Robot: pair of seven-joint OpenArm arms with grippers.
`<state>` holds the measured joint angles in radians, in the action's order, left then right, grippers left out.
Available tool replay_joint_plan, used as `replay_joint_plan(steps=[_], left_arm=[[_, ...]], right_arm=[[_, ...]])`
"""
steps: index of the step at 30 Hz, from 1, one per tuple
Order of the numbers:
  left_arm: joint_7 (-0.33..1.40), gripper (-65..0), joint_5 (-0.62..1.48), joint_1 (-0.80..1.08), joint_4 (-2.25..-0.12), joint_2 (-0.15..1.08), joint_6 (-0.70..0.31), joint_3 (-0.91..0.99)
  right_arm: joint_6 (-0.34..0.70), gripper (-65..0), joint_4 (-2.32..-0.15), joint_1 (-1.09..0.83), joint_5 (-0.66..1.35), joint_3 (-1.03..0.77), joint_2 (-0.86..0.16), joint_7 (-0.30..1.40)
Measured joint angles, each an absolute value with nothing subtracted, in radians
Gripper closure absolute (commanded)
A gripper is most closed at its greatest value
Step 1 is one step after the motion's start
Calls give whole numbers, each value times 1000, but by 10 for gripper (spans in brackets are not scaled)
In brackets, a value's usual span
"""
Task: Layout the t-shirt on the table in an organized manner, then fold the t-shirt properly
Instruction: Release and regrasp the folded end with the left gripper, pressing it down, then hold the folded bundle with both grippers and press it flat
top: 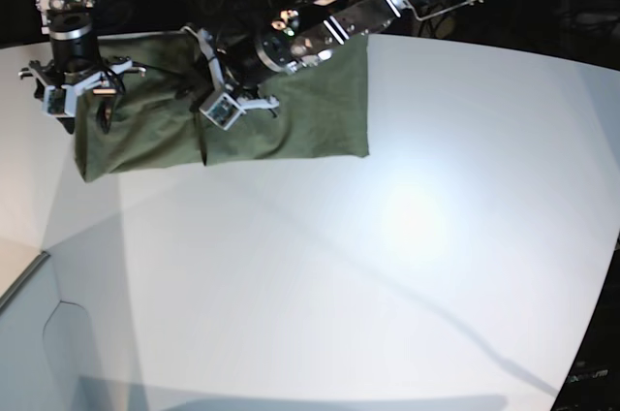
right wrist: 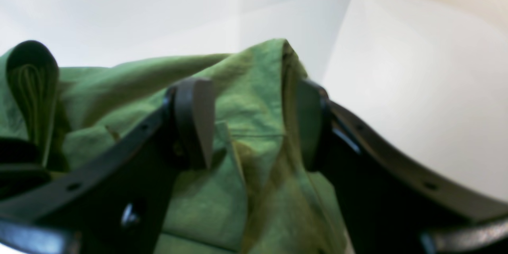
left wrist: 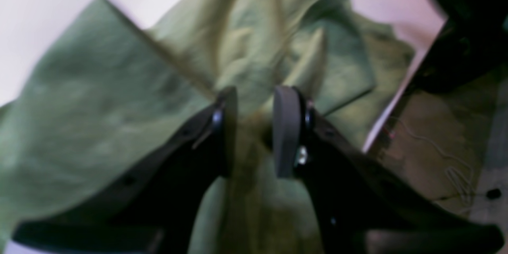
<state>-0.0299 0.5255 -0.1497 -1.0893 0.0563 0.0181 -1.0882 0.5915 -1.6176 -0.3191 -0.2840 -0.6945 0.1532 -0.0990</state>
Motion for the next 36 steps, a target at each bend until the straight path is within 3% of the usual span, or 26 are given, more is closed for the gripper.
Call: replay_joint_plan(steps=[4,11,15,20,26,36], left_arm=[[-12,-156,525,-147,-1121,81,16,-1084],[-31,-154,533,-113,-1329,324,22,-934],[-26,-155,533,-21,-1335,389,23,-797],[-31,-156,528,23,-1276,378,6,-721],[-93,-156,521,-41,-1102,300,-6,-710],[-79,-156,529,-161,-978,263,-15,-709]], right_arm=[[591,-329,-1618,-319,-284,-696,153,-99],[592,-329,-1605,-316,-284,-695,153,-94],[592,-330,-1605,-306,-284,-695,153,-97],[591,-335,-1605,-292,-284,-694,152,-101],[591,-415,-1605,-280,-284,-693,154,-98],[591,-415,-1437,-231,-290,-706,133,-101]])
